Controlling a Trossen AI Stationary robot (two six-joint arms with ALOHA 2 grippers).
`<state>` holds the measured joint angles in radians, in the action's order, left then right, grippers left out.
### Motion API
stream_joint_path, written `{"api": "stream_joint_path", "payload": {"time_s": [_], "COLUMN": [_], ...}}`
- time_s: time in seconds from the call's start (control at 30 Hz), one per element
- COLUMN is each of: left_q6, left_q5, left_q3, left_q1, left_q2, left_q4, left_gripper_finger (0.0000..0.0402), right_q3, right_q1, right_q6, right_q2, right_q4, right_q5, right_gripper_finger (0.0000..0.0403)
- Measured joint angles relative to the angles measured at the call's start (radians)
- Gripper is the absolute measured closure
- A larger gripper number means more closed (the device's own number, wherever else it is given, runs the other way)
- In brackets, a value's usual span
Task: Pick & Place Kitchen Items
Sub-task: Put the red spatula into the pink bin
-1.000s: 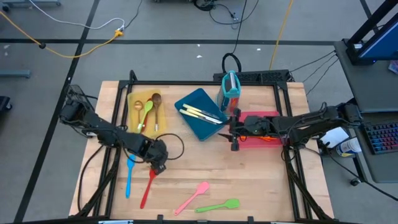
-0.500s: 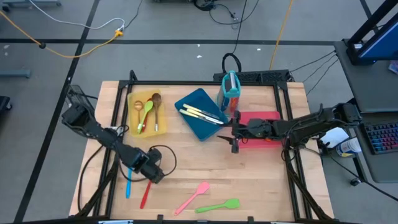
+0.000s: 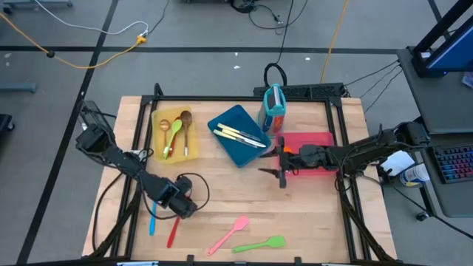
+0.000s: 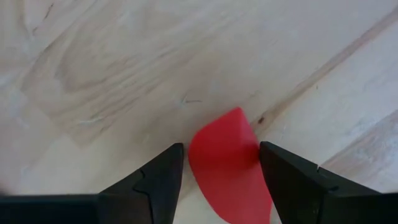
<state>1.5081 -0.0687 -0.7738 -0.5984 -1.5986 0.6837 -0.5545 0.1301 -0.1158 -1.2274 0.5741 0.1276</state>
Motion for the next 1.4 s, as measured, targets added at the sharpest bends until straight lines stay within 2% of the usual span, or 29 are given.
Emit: {"api": "stream_joint_path", "payload": {"time_s": [0.17,0.43,0.7,0.87,1.03,1.2,1.3,1.4], "left_q6": [0.015,0.029,0.018,-0.046,-0.235,-0.563,-0.785,-1.010], "left_q5": [0.014,0.033,0.019,-0.041,-0.211,-0.393,-0.452,-0.468], "left_q3": [0.001,0.004,0.004,0.009,0.009,0.006,0.006,0.006], "left_q1": [-0.007,-0.019,-0.004,0.014,0.049,0.108,0.142,0.175], "left_q2": [-0.001,-0.001,0.026,0.085,0.156,0.217,0.238,0.243], "left_q4": [0.002,-0.038,-0.066,-0.096,-0.192,-0.428,-0.603,-0.779], "left_gripper_finger": [0.0201,0.0304,0.0374,0.0382,0.0381,0.0382,0.0382,0.0378], "right_q3": [0.000,0.000,0.000,0.000,0.000,0.000,0.000,-0.003], "right_q1": [0.003,0.003,0.003,0.003,0.002,0.003,0.003,0.002], "right_q6": [0.000,0.000,0.000,0.000,0.085,0.133,0.157,0.161], "right_q2": [0.000,0.000,0.000,0.000,-0.036,-0.165,-0.250,-0.327], "right_q4": [0.002,0.002,0.002,0.006,0.078,0.301,0.432,0.532], "right_q5": [0.000,0.001,0.001,-0.003,-0.055,-0.132,-0.130,-0.130], "right_gripper_finger": [0.0202,0.0206,0.0207,0.0207,0.0207,0.0211,0.0213,0.0216]}}
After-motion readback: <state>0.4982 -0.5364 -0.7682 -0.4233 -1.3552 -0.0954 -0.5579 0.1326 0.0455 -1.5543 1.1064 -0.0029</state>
